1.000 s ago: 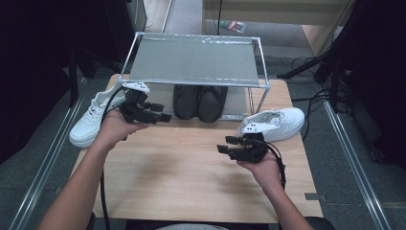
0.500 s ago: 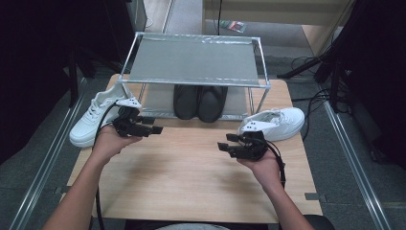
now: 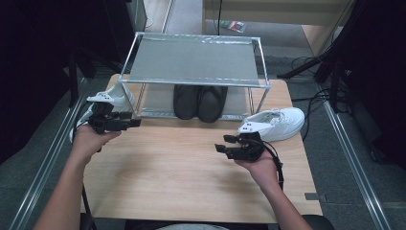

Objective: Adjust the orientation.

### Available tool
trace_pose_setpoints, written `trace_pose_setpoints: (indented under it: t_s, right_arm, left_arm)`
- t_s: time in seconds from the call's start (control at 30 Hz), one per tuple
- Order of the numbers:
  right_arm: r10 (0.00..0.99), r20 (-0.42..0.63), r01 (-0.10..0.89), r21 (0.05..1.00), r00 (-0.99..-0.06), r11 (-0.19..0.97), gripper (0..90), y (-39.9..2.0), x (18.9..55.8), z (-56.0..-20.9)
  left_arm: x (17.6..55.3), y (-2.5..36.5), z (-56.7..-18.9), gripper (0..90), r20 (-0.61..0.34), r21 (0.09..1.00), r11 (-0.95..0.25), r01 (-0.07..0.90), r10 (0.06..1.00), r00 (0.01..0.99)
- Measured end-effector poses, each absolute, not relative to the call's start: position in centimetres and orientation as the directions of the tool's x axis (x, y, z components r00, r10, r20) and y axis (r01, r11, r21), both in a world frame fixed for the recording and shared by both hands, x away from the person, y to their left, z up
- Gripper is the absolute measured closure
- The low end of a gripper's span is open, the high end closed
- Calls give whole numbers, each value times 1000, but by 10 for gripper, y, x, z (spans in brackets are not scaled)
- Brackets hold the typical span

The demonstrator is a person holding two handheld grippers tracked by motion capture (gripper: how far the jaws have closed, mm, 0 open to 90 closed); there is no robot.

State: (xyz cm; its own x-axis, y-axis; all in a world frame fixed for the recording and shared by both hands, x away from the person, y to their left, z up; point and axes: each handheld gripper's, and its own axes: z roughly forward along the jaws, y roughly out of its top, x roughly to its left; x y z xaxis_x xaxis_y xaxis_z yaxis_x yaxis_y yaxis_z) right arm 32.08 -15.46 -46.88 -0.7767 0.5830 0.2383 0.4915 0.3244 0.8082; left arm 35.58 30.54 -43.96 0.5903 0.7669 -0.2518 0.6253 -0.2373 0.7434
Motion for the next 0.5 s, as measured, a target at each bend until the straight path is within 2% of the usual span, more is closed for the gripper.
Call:
trace_pose_setpoints:
  t_s: [0.5]
  right_arm:
    - [603, 246, 513, 796, -759, 321, 464, -161, 319, -472]
  left_arm:
    - [368, 351, -448, 393, -250, 749, -152, 645, 836, 488]
